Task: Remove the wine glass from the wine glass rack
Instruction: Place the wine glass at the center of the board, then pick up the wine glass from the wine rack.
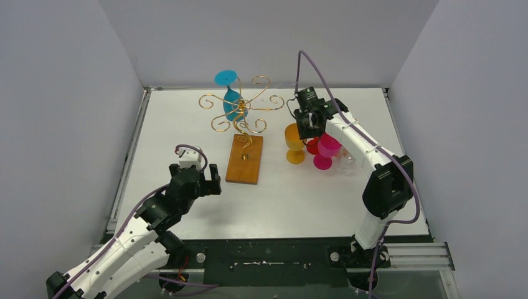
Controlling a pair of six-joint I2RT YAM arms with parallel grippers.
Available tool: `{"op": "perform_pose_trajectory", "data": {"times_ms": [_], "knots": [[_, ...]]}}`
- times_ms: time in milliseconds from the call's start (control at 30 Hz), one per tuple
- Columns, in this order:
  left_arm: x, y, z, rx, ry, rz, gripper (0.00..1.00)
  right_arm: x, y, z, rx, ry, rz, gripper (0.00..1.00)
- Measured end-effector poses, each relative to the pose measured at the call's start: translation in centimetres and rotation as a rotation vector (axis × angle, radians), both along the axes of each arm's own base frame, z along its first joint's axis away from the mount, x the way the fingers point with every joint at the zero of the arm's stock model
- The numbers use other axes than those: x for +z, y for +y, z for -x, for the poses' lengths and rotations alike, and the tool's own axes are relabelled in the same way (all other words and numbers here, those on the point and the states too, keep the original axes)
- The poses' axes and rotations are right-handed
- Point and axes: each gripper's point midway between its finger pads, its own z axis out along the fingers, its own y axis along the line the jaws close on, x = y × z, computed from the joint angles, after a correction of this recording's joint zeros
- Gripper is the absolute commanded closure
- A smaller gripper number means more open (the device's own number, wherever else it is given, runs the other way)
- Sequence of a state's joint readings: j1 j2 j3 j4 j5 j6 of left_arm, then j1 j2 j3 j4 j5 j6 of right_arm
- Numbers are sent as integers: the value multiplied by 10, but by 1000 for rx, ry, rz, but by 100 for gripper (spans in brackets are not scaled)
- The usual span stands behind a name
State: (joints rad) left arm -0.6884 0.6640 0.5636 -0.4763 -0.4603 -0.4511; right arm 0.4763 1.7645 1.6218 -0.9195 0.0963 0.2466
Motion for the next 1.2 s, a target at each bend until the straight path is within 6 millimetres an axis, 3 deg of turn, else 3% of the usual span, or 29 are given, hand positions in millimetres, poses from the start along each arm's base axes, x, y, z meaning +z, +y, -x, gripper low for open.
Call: {"op": "perform_pose_trajectory", "data": {"times_ms": [133, 233, 300, 567, 800, 1033, 1133, 1200], "knots": [[-2, 0, 0, 0, 6, -5, 3, 7, 3, -2, 5, -11, -15, 70], [-2, 0, 0, 0, 7, -6, 3, 16, 4, -3, 7, -26, -28, 56], [-2, 0, 0, 0, 8, -6, 3, 24, 5, -2, 5, -43, -41, 52], [-3, 0, 0, 0, 10, -8, 3, 72, 5, 12, 10, -147, -139, 40], [-1, -1, 0, -2, 4, 0, 3, 117, 2, 59, 13, -334, -373, 1], [-6, -6, 3, -33, 54, 34, 3, 115, -10, 106, -55, -471, -607, 0], [-2, 0, -6, -15, 96, 88, 3, 122, -12, 112, -85, -488, -657, 0], [14, 7, -21, 3, 115, 168, 3, 125, -15, 113, -136, -483, -684, 0]]}}
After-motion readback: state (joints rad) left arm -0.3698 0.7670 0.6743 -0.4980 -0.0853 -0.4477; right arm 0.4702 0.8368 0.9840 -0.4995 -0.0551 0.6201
